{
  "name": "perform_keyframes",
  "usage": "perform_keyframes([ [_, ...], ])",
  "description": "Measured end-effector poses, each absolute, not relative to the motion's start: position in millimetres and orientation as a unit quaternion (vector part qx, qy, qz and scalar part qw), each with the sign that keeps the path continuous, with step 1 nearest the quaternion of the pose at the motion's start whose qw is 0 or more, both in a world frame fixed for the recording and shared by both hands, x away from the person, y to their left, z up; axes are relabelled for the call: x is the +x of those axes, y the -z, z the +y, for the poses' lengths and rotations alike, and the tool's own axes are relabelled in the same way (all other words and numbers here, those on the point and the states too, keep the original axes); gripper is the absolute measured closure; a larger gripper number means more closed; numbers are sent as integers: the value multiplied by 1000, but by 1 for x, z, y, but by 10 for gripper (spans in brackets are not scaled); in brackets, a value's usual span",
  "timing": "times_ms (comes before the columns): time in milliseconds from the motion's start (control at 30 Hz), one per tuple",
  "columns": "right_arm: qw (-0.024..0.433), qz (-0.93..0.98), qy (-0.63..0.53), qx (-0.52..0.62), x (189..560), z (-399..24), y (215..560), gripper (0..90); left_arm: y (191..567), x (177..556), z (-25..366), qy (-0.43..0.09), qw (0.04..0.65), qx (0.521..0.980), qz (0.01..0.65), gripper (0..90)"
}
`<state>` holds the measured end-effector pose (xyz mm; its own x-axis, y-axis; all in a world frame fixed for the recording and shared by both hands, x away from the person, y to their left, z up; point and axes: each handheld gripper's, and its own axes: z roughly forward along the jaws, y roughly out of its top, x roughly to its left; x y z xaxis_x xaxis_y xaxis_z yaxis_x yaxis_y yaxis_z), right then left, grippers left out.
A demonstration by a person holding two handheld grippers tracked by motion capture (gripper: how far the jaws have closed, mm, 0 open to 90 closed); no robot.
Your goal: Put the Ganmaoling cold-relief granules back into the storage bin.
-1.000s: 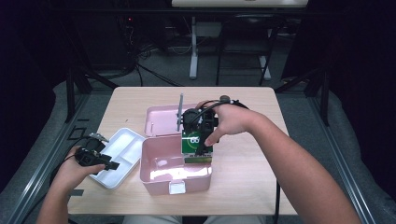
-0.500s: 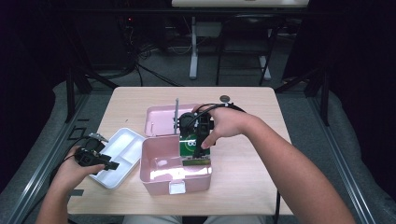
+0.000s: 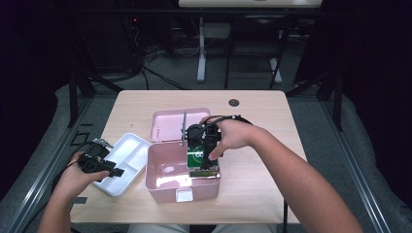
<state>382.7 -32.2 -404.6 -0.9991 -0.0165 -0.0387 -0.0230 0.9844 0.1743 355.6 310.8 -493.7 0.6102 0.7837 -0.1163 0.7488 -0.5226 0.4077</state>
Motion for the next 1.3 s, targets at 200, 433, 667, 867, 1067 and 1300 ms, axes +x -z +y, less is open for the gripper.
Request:
perform_keyframes([
  [200, 16, 996, -89, -15, 385, -33, 422, 165, 494, 356, 310, -39, 212, 872, 440, 477],
  [433, 11, 996, -85, -22, 388, -30, 437, 165, 496, 356, 310, -38, 211, 873, 439, 478],
  [667, 10, 997, -79, -23, 391, -29, 449, 163, 496, 356, 310, -38, 212, 872, 440, 477],
  [867, 15, 997, -72, -28, 391, -27, 453, 162, 496, 356, 310, -39, 211, 872, 440, 477],
  [1067, 17, 997, -68, -29, 391, -25, 457, 160, 496, 356, 311, -38, 210, 873, 439, 477],
  [1300, 14, 998, -61, -28, 391, -23, 459, 158, 496, 356, 310, -37, 211, 871, 442, 477],
])
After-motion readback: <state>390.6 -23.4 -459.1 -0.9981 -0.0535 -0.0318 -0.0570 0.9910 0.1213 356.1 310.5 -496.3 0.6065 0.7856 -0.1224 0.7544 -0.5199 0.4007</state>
